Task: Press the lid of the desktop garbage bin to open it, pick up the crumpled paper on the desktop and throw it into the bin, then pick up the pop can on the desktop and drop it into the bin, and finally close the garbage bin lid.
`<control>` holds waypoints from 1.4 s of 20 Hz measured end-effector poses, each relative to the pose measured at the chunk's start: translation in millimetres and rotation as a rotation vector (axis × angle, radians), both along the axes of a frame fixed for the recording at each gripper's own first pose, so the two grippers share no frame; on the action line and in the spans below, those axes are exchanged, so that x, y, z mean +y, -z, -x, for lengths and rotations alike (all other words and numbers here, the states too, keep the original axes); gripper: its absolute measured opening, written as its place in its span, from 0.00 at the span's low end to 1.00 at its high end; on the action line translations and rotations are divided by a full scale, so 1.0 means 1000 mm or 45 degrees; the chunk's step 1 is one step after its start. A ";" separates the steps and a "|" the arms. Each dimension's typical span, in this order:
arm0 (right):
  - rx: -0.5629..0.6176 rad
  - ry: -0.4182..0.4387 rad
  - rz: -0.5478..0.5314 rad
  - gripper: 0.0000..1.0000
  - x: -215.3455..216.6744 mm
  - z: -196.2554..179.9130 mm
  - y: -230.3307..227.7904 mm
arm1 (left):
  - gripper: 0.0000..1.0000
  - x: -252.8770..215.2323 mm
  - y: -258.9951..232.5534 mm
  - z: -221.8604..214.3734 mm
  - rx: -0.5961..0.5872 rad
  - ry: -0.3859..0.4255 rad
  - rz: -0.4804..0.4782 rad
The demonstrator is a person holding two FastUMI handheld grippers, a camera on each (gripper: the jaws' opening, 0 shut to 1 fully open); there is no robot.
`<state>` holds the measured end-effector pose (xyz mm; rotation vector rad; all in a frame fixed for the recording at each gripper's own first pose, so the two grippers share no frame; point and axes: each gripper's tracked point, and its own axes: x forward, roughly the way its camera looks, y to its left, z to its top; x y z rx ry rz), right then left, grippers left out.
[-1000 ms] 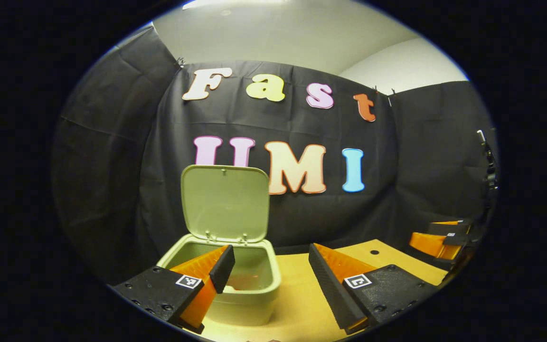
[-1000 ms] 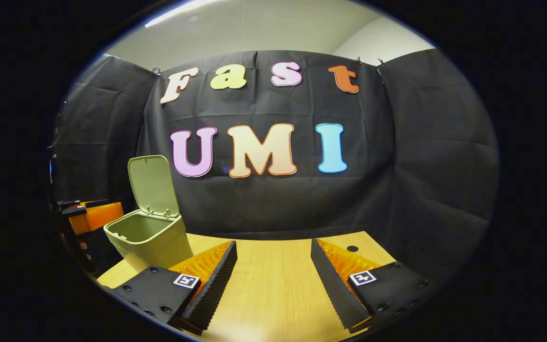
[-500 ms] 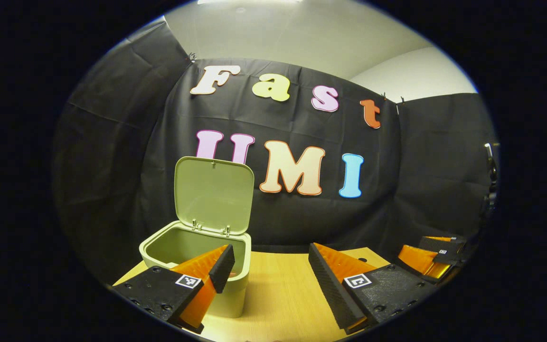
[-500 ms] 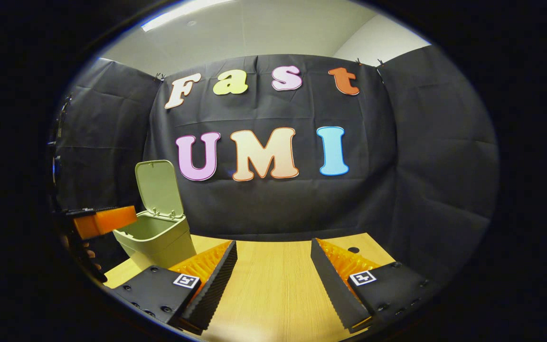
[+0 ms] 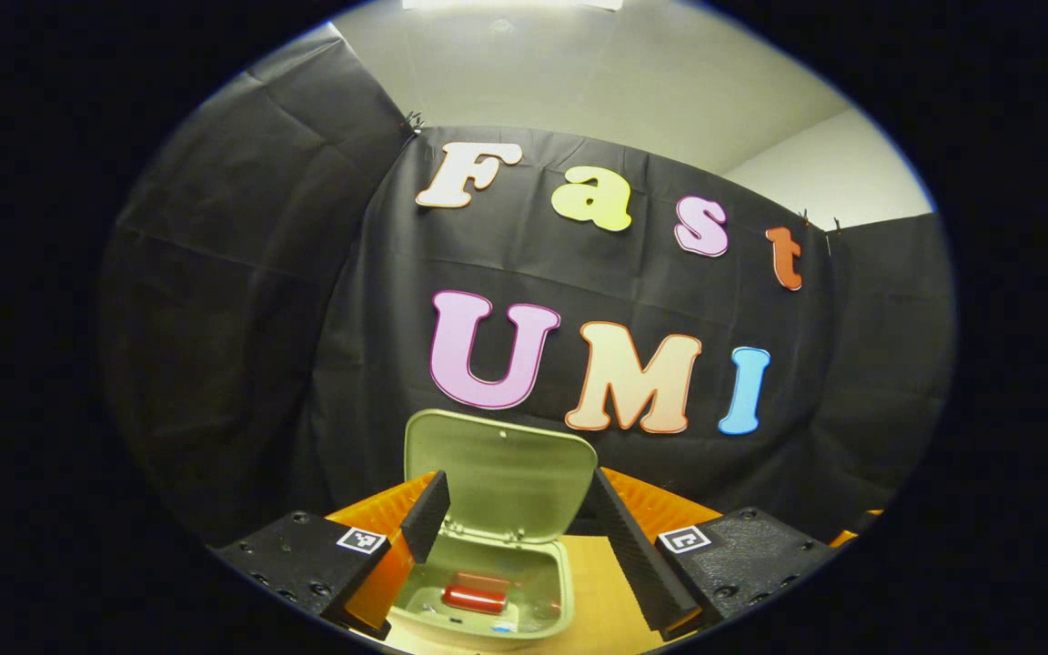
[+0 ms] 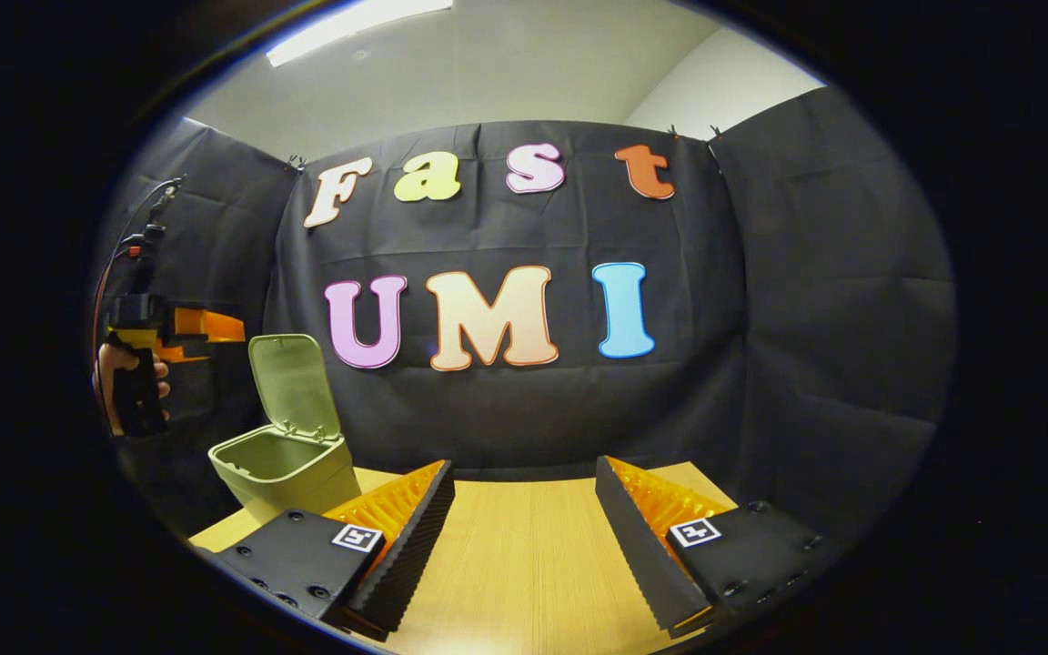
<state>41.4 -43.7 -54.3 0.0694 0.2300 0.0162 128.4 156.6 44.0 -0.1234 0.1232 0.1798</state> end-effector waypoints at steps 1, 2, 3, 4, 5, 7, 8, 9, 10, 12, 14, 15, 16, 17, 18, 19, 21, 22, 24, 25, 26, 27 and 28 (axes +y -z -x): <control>-0.005 0.011 0.006 0.98 -0.002 -0.002 -0.001 | 0.91 0.005 -0.004 -0.012 0.008 0.010 -0.016; -0.007 0.021 0.014 0.98 -0.004 -0.002 -0.002 | 0.92 0.011 -0.012 -0.025 0.011 0.020 -0.031; -0.010 0.030 0.021 0.98 -0.005 -0.002 -0.004 | 0.89 0.016 -0.017 -0.035 0.019 0.023 -0.041; -0.016 0.040 0.030 0.98 -0.007 -0.003 -0.007 | 0.90 0.020 -0.018 -0.048 0.035 0.036 -0.056; -0.022 0.050 0.038 0.98 -0.009 -0.002 -0.010 | 0.89 0.022 -0.020 -0.059 0.051 0.051 -0.076; -0.029 0.067 0.052 0.98 -0.013 -0.002 -0.012 | 0.89 0.028 -0.025 -0.082 0.067 0.073 -0.102; -0.027 0.073 0.061 0.98 -0.014 -0.001 -0.012 | 0.89 0.029 -0.022 -0.096 0.080 0.095 -0.100; -0.026 0.078 0.072 0.98 -0.016 -0.001 -0.011 | 0.89 0.031 -0.015 -0.106 0.116 0.102 -0.121; -0.024 0.085 0.083 0.99 -0.016 0.000 -0.010 | 0.90 0.036 -0.005 -0.115 0.164 0.102 -0.150; -0.019 0.097 0.094 0.99 -0.017 -0.001 -0.009 | 0.89 0.036 0.007 -0.128 0.233 0.128 -0.191; -0.016 0.107 0.082 0.99 -0.017 0.000 -0.007 | 0.91 0.033 0.013 -0.137 0.279 0.168 -0.222; -0.008 0.112 0.076 0.99 -0.016 0.001 -0.005 | 0.91 0.031 0.016 -0.139 0.300 0.182 -0.229; 0.001 0.114 0.065 0.99 -0.016 0.002 -0.003 | 0.91 0.031 0.023 -0.140 0.329 0.183 -0.228; 0.008 0.114 0.051 0.99 -0.016 0.002 -0.002 | 0.92 0.030 0.029 -0.139 0.363 0.185 -0.218; 0.012 0.116 0.042 0.97 -0.017 0.003 -0.001 | 0.92 0.028 0.036 -0.137 0.396 0.190 -0.191; 0.011 0.119 0.041 0.99 -0.018 0.003 -0.002 | 0.93 0.024 0.041 -0.133 0.421 0.197 -0.148; 0.012 0.117 0.050 0.99 -0.020 0.002 -0.001 | 0.93 0.025 0.043 -0.120 0.421 0.181 -0.098; 0.013 0.111 0.048 1.00 -0.020 0.002 -0.001 | 0.94 0.023 0.044 -0.116 0.424 0.179 -0.082; 0.013 0.104 0.045 0.98 -0.020 0.002 -0.002 | 0.92 0.020 0.048 -0.097 0.452 0.180 -0.074; 0.011 0.100 0.041 0.98 -0.020 0.002 -0.002 | 0.92 0.017 0.050 -0.085 0.463 0.192 -0.073; 0.014 0.096 0.031 0.99 -0.019 0.002 -0.002 | 0.92 0.016 0.052 -0.073 0.467 0.194 -0.063; 0.021 0.088 0.017 0.99 -0.018 0.004 0.001 | 0.92 0.015 0.055 -0.061 0.469 0.189 -0.043; 0.026 0.081 0.005 0.97 -0.017 0.005 0.002 | 0.92 0.012 0.061 -0.050 0.474 0.185 -0.013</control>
